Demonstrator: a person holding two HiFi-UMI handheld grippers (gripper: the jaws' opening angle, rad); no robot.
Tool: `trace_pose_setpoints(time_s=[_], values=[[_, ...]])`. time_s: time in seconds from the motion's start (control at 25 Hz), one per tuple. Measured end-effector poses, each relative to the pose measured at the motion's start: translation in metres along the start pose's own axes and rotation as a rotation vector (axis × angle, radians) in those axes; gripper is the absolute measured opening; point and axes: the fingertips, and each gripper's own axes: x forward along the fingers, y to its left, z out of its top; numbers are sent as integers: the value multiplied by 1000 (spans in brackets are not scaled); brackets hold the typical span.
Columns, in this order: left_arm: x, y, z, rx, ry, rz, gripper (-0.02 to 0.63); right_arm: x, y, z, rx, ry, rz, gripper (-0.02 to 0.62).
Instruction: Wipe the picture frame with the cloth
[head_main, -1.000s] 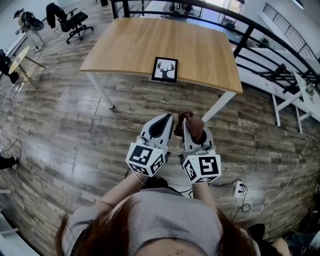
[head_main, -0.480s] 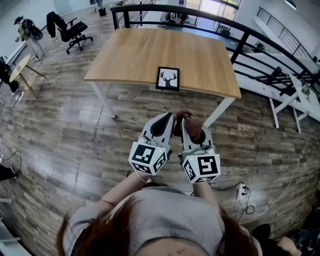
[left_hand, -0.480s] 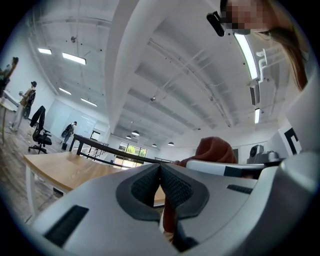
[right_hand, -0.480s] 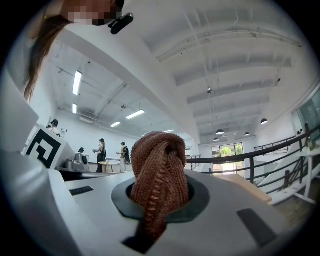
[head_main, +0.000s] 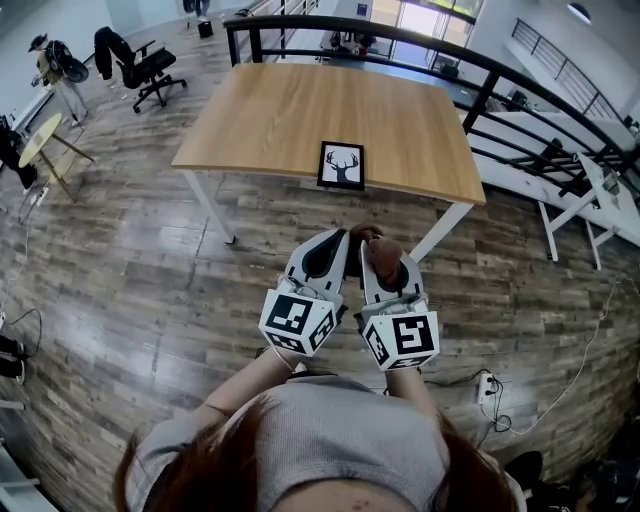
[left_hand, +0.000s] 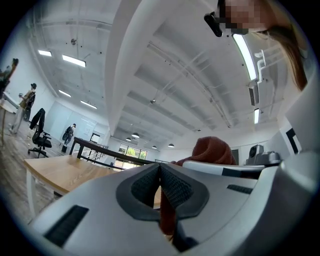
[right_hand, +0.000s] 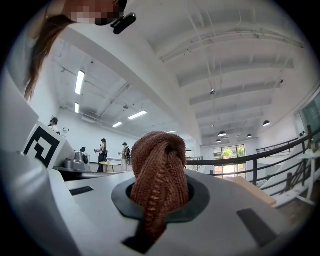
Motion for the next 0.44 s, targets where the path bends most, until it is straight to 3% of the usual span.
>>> trace_pose_setpoints(time_s=[0.44], values=[[-2, 7, 4, -6, -3, -14, 8, 5, 8, 0, -10, 6, -16, 46]])
